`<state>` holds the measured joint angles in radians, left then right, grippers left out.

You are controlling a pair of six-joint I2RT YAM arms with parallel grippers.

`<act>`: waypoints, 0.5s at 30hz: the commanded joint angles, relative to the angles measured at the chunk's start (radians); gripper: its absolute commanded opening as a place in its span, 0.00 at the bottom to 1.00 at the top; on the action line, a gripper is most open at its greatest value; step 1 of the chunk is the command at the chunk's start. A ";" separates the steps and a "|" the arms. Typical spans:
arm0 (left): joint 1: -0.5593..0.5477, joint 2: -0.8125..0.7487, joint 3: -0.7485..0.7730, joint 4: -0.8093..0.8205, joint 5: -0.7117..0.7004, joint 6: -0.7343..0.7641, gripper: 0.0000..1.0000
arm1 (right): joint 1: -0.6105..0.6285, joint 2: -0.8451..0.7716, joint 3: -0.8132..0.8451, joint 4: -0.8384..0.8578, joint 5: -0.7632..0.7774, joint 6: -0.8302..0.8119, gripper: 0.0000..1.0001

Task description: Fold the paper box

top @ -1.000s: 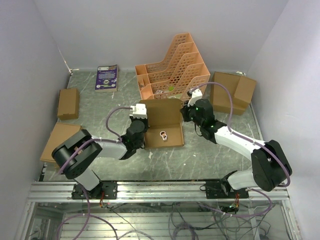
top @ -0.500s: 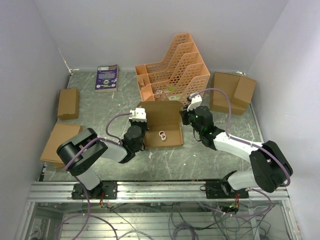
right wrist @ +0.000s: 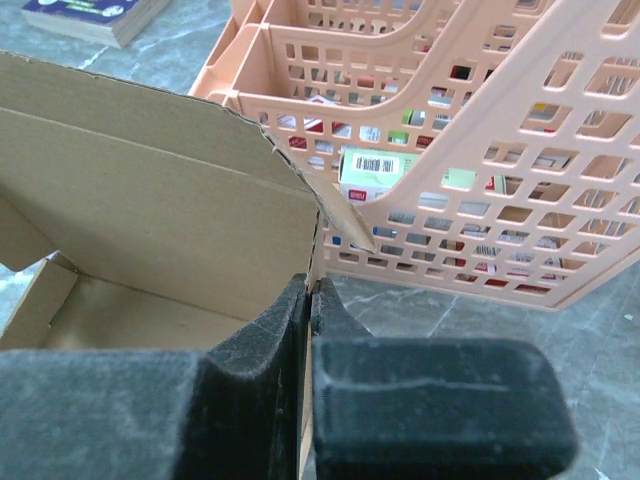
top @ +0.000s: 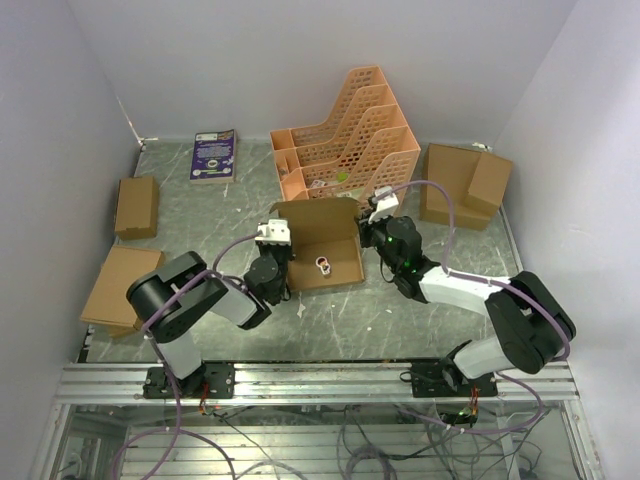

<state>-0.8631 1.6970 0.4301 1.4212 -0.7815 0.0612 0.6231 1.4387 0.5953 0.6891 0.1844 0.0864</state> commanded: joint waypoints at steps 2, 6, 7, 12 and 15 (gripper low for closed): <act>-0.051 0.047 -0.005 0.136 0.087 -0.088 0.07 | 0.037 0.008 -0.029 0.104 -0.087 -0.006 0.00; -0.099 0.086 0.005 0.189 0.006 -0.066 0.07 | 0.037 -0.001 -0.046 0.073 -0.076 0.036 0.00; -0.114 0.097 0.009 0.202 -0.021 -0.054 0.07 | 0.036 -0.005 -0.048 0.059 -0.078 0.049 0.00; -0.186 0.167 0.019 0.302 -0.119 0.053 0.07 | 0.037 -0.021 -0.062 0.020 -0.093 0.089 0.00; -0.206 0.181 0.018 0.305 -0.139 0.046 0.07 | 0.037 -0.023 -0.064 -0.012 -0.089 0.093 0.00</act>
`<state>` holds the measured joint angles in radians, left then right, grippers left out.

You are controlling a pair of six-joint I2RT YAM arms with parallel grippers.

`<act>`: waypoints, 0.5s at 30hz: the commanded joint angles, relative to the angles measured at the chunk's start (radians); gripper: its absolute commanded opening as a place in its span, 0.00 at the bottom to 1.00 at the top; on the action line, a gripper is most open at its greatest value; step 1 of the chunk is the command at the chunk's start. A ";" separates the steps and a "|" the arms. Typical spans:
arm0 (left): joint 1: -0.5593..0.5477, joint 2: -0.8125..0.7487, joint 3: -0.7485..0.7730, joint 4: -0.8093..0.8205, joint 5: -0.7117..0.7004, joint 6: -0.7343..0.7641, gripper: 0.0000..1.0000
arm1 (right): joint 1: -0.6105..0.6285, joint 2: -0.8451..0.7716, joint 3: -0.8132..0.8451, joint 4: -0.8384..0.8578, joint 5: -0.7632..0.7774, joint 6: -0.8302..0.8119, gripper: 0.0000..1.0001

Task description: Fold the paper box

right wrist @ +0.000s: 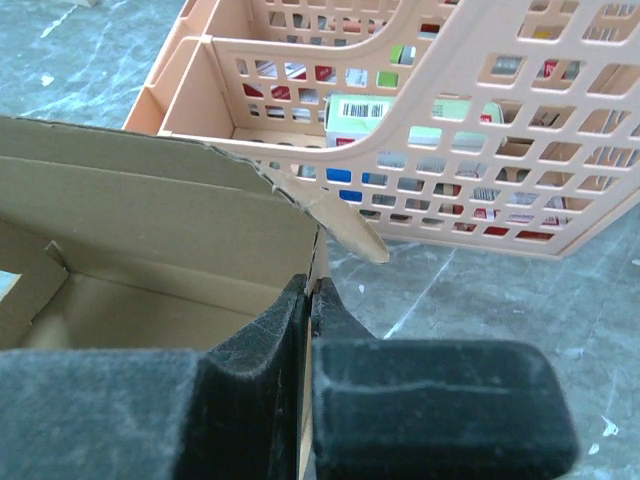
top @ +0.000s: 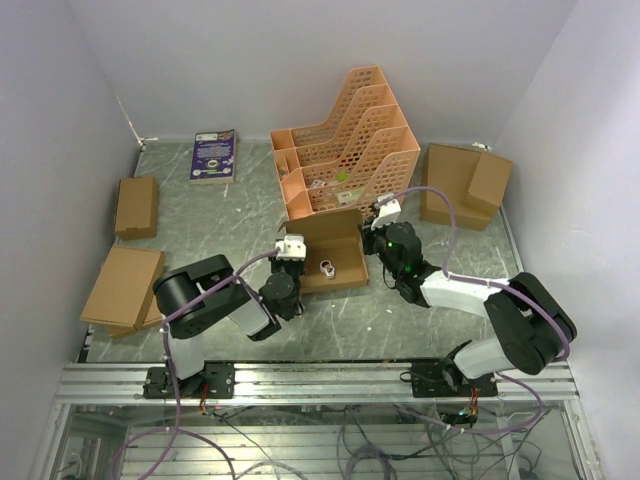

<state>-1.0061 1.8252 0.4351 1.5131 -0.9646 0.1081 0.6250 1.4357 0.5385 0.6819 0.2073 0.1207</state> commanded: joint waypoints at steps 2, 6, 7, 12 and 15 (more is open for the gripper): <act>-0.072 0.057 0.009 0.214 0.039 -0.006 0.07 | 0.035 -0.024 -0.010 -0.032 -0.112 0.060 0.00; -0.089 0.054 0.001 0.212 0.036 -0.005 0.07 | 0.035 -0.036 -0.012 -0.071 -0.122 0.058 0.00; -0.095 0.051 -0.001 0.213 0.033 -0.003 0.07 | 0.036 -0.039 -0.011 -0.079 -0.124 0.058 0.00; -0.133 0.040 -0.018 0.213 0.015 0.008 0.07 | 0.035 -0.061 0.000 -0.159 -0.144 0.059 0.00; -0.148 0.038 -0.028 0.213 0.000 0.002 0.07 | 0.035 -0.075 -0.005 -0.196 -0.144 0.052 0.00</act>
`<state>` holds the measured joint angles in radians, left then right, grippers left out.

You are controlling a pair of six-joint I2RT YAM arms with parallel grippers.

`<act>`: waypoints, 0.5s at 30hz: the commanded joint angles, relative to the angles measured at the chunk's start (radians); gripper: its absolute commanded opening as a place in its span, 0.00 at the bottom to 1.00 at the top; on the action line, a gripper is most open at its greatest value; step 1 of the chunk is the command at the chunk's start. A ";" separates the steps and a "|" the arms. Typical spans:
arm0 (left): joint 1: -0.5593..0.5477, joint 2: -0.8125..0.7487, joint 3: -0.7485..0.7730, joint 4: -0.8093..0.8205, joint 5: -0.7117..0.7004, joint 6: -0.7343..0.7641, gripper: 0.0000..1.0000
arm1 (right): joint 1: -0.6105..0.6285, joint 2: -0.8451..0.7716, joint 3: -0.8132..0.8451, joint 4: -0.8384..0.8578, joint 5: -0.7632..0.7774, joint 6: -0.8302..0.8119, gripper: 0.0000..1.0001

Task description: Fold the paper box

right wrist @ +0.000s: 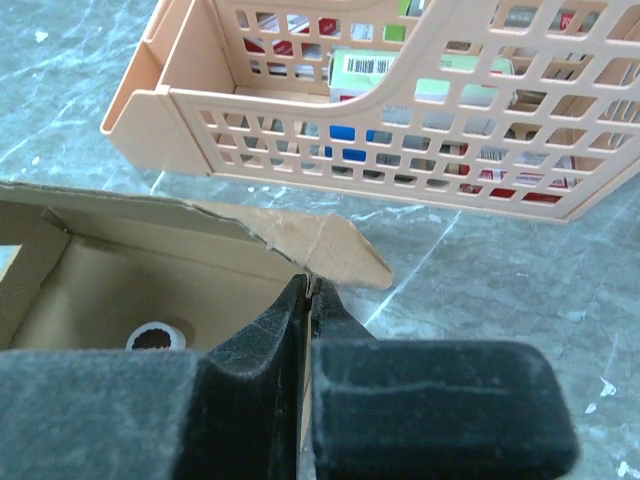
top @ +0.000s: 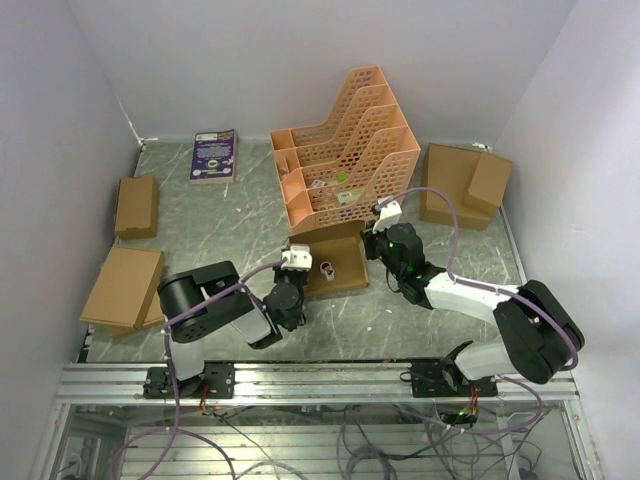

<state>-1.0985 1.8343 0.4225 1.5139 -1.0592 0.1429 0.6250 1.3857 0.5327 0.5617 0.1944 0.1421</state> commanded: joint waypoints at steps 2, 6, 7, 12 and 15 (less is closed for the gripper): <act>-0.067 0.027 -0.020 0.211 0.084 -0.038 0.07 | 0.035 -0.032 0.005 -0.093 -0.138 0.035 0.00; -0.091 0.023 -0.024 0.212 0.058 -0.045 0.07 | 0.035 -0.038 0.006 -0.119 -0.154 0.048 0.00; -0.098 0.022 -0.024 0.212 0.051 -0.046 0.07 | 0.035 -0.040 0.005 -0.124 -0.157 0.048 0.00; -0.129 0.018 -0.018 0.210 0.016 -0.059 0.07 | 0.035 -0.055 0.002 -0.160 -0.174 0.045 0.00; -0.143 0.011 -0.015 0.205 -0.011 -0.064 0.07 | 0.035 -0.057 0.003 -0.169 -0.177 0.044 0.00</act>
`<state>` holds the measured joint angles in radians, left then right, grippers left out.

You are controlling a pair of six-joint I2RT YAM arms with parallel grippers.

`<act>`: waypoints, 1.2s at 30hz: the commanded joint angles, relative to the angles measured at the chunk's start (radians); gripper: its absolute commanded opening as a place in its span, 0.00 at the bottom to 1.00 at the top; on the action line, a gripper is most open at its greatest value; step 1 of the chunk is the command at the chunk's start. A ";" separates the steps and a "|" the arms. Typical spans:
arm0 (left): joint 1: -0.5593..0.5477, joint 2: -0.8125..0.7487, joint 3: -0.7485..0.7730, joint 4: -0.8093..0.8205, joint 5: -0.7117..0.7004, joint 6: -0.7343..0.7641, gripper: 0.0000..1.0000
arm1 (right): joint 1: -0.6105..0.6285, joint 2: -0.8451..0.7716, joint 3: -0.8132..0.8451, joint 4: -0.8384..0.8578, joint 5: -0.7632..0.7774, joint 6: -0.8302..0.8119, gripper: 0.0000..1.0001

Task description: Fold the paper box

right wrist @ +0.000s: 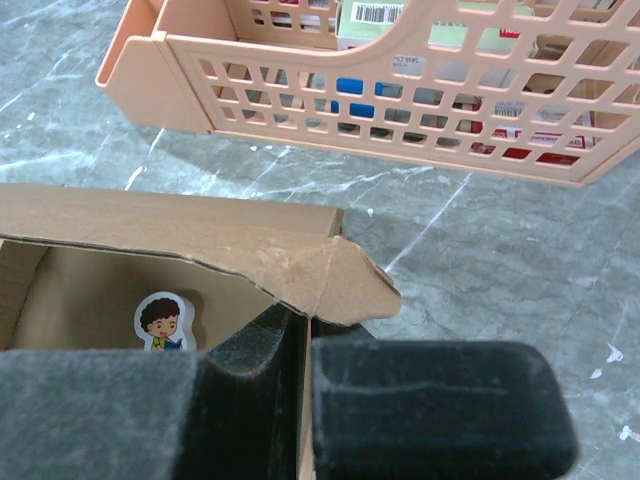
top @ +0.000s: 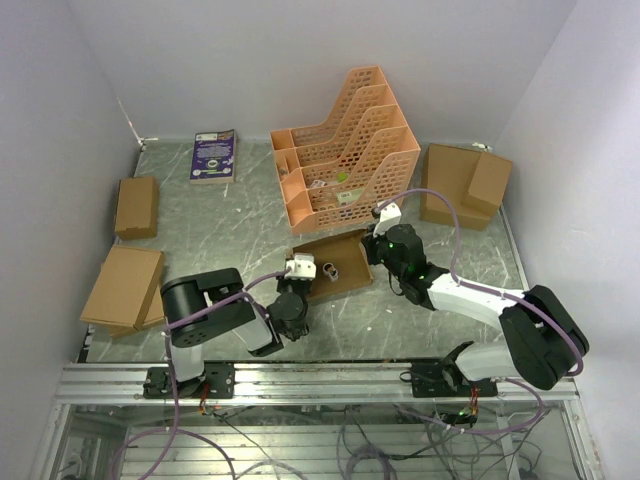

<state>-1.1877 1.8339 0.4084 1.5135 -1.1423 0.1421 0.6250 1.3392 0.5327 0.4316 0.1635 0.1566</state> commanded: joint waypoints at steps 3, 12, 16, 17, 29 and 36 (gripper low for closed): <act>-0.062 -0.013 0.002 0.183 0.053 -0.081 0.07 | 0.035 -0.016 0.002 -0.039 -0.151 0.027 0.00; -0.066 -0.094 0.006 -0.017 0.049 -0.238 0.07 | 0.035 -0.022 0.003 -0.051 -0.172 0.025 0.00; -0.066 -0.127 -0.002 -0.081 0.033 -0.288 0.07 | 0.035 -0.026 0.002 -0.056 -0.177 0.020 0.00; -0.066 -0.135 0.004 -0.106 0.031 -0.301 0.07 | 0.035 -0.027 0.003 -0.055 -0.180 0.020 0.00; -0.064 -0.246 0.092 -0.440 -0.038 -0.495 0.07 | 0.037 -0.044 0.010 -0.057 -0.192 0.019 0.00; -0.029 -0.268 0.129 -0.550 -0.029 -0.534 0.07 | 0.037 -0.068 0.028 -0.092 -0.199 0.033 0.00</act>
<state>-1.2224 1.5929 0.4652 0.9894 -1.2682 -0.2710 0.6250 1.2942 0.5381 0.3714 0.1078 0.1570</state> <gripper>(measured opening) 0.076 0.010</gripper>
